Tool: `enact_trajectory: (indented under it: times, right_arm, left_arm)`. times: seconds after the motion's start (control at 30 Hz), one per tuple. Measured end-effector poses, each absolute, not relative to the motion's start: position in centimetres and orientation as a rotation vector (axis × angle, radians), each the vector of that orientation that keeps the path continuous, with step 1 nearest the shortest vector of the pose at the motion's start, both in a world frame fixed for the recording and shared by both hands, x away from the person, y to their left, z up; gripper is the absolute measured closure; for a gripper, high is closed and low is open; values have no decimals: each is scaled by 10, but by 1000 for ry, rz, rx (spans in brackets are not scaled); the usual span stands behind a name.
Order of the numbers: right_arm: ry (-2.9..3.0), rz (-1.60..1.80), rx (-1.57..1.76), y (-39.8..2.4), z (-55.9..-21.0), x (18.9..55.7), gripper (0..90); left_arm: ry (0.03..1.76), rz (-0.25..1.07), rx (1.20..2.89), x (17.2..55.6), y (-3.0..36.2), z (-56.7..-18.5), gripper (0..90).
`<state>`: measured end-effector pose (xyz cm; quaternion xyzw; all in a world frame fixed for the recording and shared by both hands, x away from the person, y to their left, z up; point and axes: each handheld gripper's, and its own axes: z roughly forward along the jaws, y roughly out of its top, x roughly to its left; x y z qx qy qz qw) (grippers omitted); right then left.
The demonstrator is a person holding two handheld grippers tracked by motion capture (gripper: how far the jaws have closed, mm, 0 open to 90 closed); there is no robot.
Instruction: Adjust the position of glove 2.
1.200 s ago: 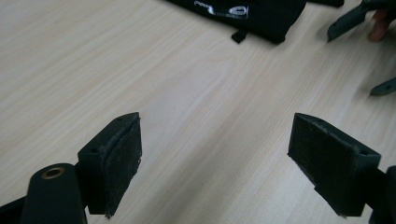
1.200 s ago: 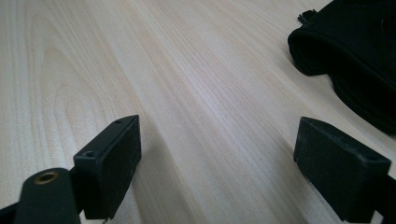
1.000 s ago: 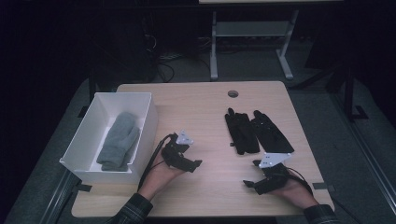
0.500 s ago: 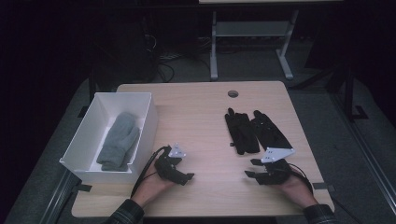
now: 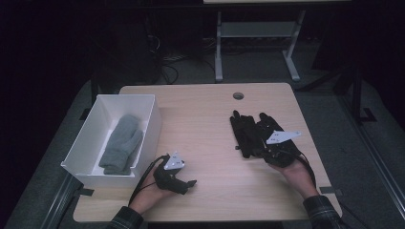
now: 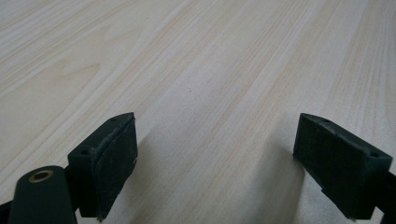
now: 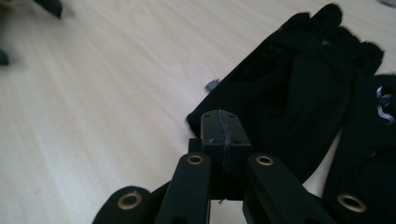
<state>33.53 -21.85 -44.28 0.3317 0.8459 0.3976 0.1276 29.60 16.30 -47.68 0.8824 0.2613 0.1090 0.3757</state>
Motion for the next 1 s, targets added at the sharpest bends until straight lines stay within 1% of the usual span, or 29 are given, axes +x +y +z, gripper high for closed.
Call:
enact_trajectory:
  times: [0.1, 0.17, 0.37, 0.53, 0.7, 1.0]
  right_arm:
    - [2464, 1154, 980, -218, -441, 351, 900]
    - [2467, 1153, 982, -218, -443, 355, 900]
    - [2503, 1092, 993, -209, -453, 376, 900]
    - [2536, 1043, 1003, -205, -463, 385, 900]
    - [2560, 1081, 1015, -203, -465, 385, 900]
    - [2666, 1121, 894, -186, -464, 371, 900]
  left_arm:
    - [680, 283, 2258, 295, 164, -476, 130]
    - [680, 283, 2257, 295, 164, -477, 130]
    - [682, 283, 2256, 294, 165, -477, 130]
    - [681, 284, 2257, 294, 165, -477, 129]
    - [676, 285, 2261, 294, 165, -477, 129]
    - [680, 283, 2256, 294, 165, -477, 130]
